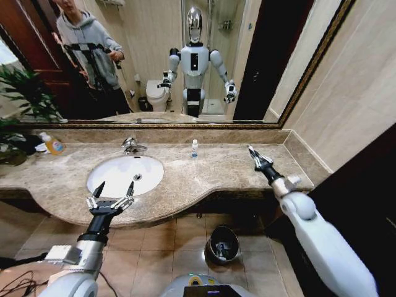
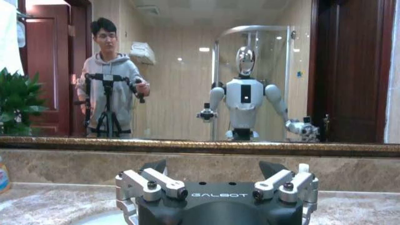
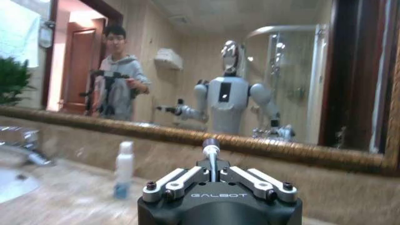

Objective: Pick up the trash from the sink and place it in the trash bin.

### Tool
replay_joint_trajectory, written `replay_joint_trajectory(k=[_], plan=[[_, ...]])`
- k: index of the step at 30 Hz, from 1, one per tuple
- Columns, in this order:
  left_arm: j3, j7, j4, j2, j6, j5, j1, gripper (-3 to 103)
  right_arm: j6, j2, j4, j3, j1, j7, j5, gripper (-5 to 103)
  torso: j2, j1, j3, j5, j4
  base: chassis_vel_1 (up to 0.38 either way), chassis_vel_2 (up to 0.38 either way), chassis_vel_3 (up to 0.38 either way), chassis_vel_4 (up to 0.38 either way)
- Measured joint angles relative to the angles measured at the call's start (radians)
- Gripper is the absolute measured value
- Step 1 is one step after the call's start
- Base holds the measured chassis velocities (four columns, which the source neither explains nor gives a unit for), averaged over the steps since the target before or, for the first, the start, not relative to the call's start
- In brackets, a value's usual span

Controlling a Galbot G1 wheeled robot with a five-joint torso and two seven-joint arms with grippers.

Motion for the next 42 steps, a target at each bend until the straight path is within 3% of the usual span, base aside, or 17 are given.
replay_joint_trajectory(k=[5,11,13,16,20,27,28,30,32,35,42], plan=[[0.0,0.0,0.0,0.0,0.0,0.0,0.0,100,0.081,0.012,0.014,0.029,-0.167,-0.022,-0.017,4,0.0,0.0,0.0,-0.0002,0.0005,0.0,0.0,0.0,0.0],[0.0,0.0,0.0,0.0,0.0,0.0,0.0,100,0.207,0.085,0.01,0.063,-0.398,-0.051,-0.064,4,0.0,0.0,0.0,0.0001,0.0003,0.0,0.0,0.0,0.0],[0.0,0.0,0.0,0.0,0.0,0.0,0.0,100,0.23,0.094,-0.002,0.059,-0.421,-0.05,-0.074,4,0.0,0.0,0.0,-0.0004,0.0001,0.0,0.0,0.0,0.0],[0.0,0.0,0.0,0.0,0.0,0.0,0.0,100,0.335,0.122,-0.098,0.034,-0.468,-0.051,-0.153,4,0.0,0.0,0.0,0.0003,0.0002,0.0,0.0,0.0,0.0],[0.0,0.0,0.0,0.0,0.0,0.0,0.0,100,0.373,0.138,-0.181,0.009,-0.475,-0.047,-0.202,4,0.0,0.0,0.0,0.0002,0.0003,0.0,0.0,0.0,0.0],[0.0,0.0,0.0,0.0,0.0,0.0,0.0,100,0.363,0.153,-0.306,-0.037,-0.429,-0.047,-0.287,4,0.0,0.0,0.0,0.0006,0.0003,0.0,0.0,0.0,0.0],[0.0,0.0,0.0,0.0,0.0,0.0,0.0,100,0.337,0.157,-0.326,-0.047,-0.412,-0.047,-0.303,4,0.0,0.0,0.0,-0.0005,0.0003,0.0,0.0,0.0,0.0],[0.0,0.0,0.0,0.0,0.0,0.0,0.0,100,0.252,0.167,-0.396,-0.085,-0.348,-0.033,-0.372,4,0.0,0.0,0.0,0.0009,0.0003,0.0,0.0,0.0,0.0],[0.0,0.0,0.0,0.0,0.0,0.0,0.0,100,0.231,0.17,-0.409,-0.092,-0.334,-0.027,-0.39,4,0.0,0.0,0.0,0.0007,0.0004,0.0,0.0,0.0,0.0],[0.0,0.0,0.0,0.0,0.0,0.0,0.0,100,0.138,0.178,-0.481,-0.156,-0.255,0.008,-0.462,4,0.0,0.0,0.0,0.0001,0.0004,0.0,0.0,0.0,0.0],[0.0,0.0,0.0,0.0,0.0,0.0,0.0,100,0.1,0.224,-0.639,-0.214,-0.139,0.012,-0.614,4,0.0,0.0,0.0,0.0001,0.0004,0.0,0.0,0.0,0.0]])
